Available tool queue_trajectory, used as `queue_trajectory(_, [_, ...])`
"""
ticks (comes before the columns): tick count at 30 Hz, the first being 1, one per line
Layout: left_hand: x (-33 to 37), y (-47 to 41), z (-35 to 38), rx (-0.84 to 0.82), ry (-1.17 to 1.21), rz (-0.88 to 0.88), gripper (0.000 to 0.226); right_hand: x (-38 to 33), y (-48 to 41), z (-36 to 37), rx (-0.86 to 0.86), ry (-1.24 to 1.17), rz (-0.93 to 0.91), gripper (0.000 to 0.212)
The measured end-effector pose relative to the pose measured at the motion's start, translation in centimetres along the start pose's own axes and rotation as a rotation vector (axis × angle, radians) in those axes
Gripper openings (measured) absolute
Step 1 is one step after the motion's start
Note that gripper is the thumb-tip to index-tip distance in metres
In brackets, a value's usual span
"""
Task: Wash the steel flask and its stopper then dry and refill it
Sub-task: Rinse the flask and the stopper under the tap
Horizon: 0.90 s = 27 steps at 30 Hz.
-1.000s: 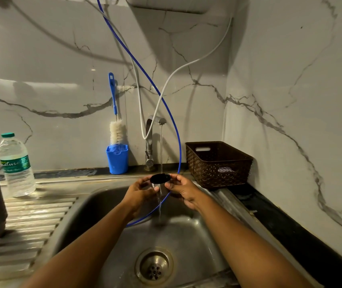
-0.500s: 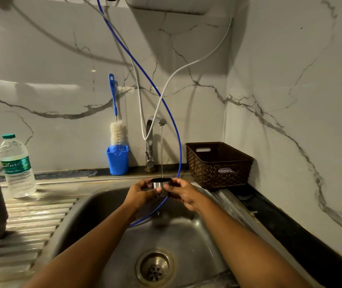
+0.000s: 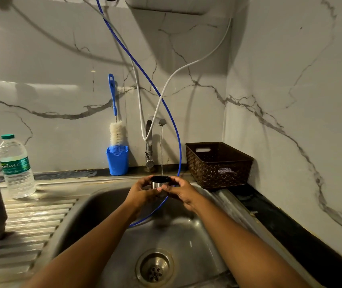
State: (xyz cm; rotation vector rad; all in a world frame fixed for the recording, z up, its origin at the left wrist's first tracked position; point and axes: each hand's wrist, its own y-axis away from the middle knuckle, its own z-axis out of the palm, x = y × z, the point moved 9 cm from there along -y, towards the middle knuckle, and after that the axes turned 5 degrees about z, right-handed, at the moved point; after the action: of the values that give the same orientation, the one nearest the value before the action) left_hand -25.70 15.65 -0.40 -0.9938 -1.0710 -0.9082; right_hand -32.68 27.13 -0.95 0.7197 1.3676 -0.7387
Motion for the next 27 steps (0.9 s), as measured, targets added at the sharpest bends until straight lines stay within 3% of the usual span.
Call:
queue_trajectory(4, [0.1,-0.2,-0.2,-0.019,0.156,-0.062,0.033,-0.6,0.5,-0.5,0.013,-0.058,-0.024,0.040])
queue_trajectory(8, [0.1,-0.1,-0.6,0.016,0.190,-0.072,0.032,-0.3,0.7,0.0,-0.024,-0.063,0.007,0.031])
queue_trajectory(12, [0.2,0.0,-0.4,-0.004,0.131,-0.054,0.049,-0.2,0.5,0.6,-0.043,0.008,0.012,0.048])
queue_trajectory(16, [0.3,0.1,0.0,-0.039,0.079,-0.030,0.050,-0.3,0.3,0.3,0.005,-0.013,-0.023,0.059])
queue_trajectory(20, [0.2,0.2,-0.4,-0.099,-0.166,0.015,0.063,-0.2,1.0,-0.4,0.021,-0.103,0.028,0.045])
queue_trajectory(23, [0.3,0.5,-0.7,-0.101,-0.335,0.038,0.059,0.6,1.6,-0.2,-0.019,-0.147,0.153,0.026])
queue_trajectory(27, [0.9,0.9,-1.3,0.003,-0.524,0.049,0.032,1.5,2.1,-0.6,0.046,-0.058,0.299,0.042])
